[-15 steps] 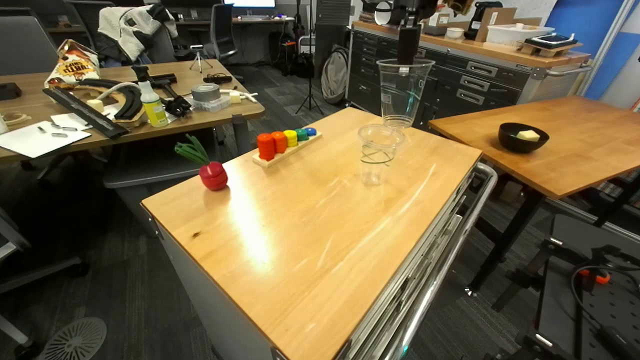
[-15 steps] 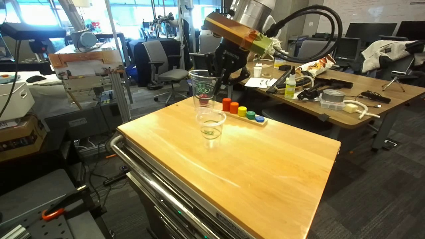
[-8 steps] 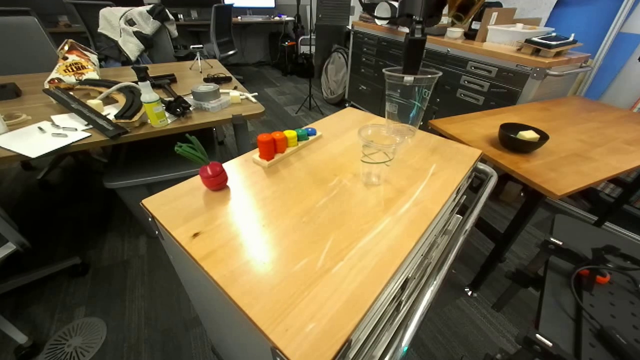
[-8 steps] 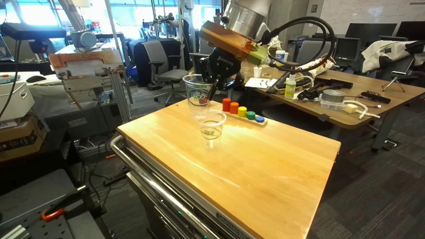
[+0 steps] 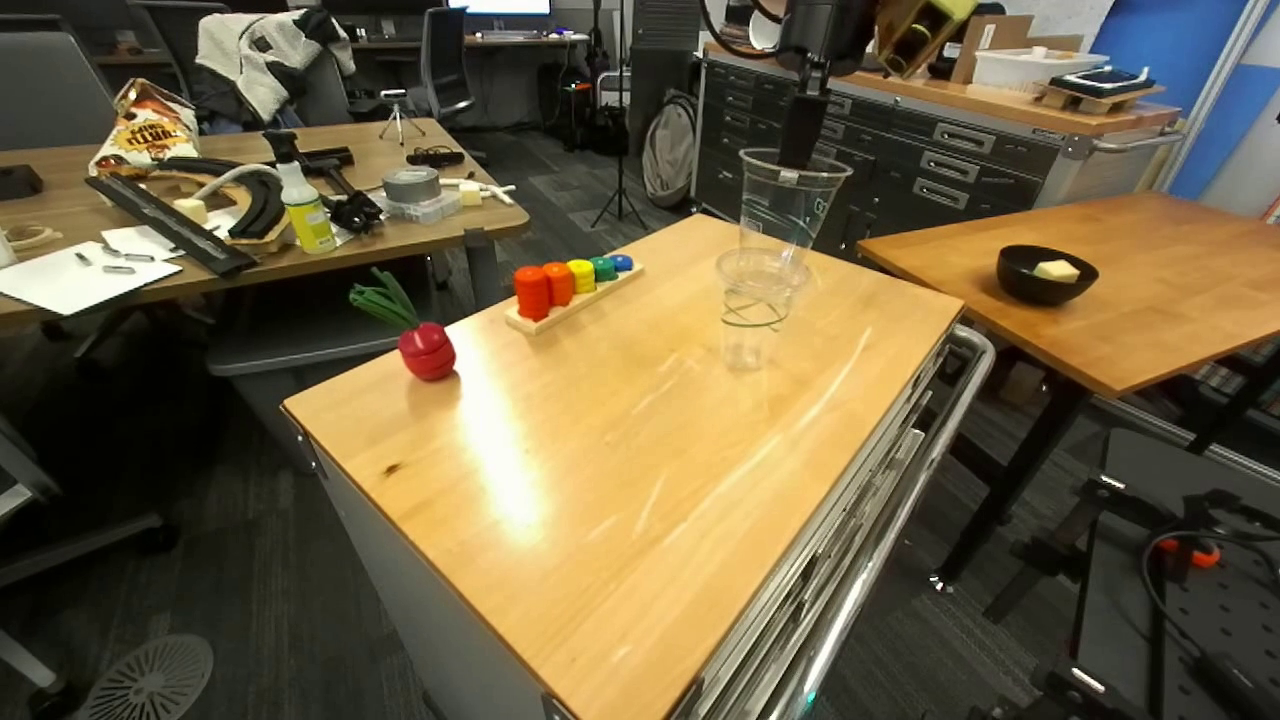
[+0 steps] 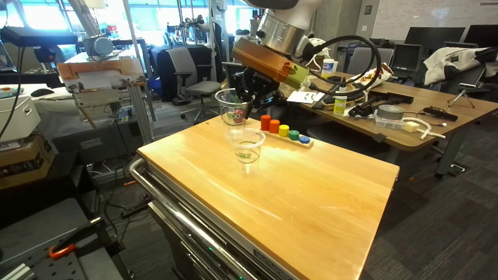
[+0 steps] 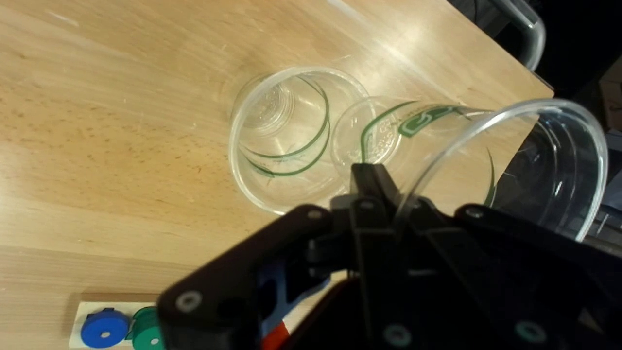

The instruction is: Pack the cups in the tower form

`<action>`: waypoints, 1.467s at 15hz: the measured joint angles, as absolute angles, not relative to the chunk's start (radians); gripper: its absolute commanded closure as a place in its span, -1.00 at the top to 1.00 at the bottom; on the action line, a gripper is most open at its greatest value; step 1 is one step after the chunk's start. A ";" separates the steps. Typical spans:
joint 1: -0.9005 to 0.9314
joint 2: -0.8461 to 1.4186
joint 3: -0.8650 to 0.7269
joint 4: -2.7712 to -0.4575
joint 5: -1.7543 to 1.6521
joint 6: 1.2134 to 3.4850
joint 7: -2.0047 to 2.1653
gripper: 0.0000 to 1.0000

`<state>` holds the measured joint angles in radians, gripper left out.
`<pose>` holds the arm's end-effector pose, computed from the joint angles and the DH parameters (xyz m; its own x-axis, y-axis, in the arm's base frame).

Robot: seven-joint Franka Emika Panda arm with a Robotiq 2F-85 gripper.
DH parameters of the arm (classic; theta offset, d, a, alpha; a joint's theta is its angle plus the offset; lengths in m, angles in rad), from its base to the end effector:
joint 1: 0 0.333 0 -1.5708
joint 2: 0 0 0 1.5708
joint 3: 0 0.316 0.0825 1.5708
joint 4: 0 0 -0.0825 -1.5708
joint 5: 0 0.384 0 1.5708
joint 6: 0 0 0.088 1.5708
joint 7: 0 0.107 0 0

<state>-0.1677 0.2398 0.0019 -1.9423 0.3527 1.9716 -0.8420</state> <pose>0.5786 -0.0744 0.3478 0.8799 0.4715 0.0590 0.4594 -0.8123 -0.3593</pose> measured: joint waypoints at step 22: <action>-0.171 0.278 -0.019 -1.946 0.318 2.104 -0.850 0.07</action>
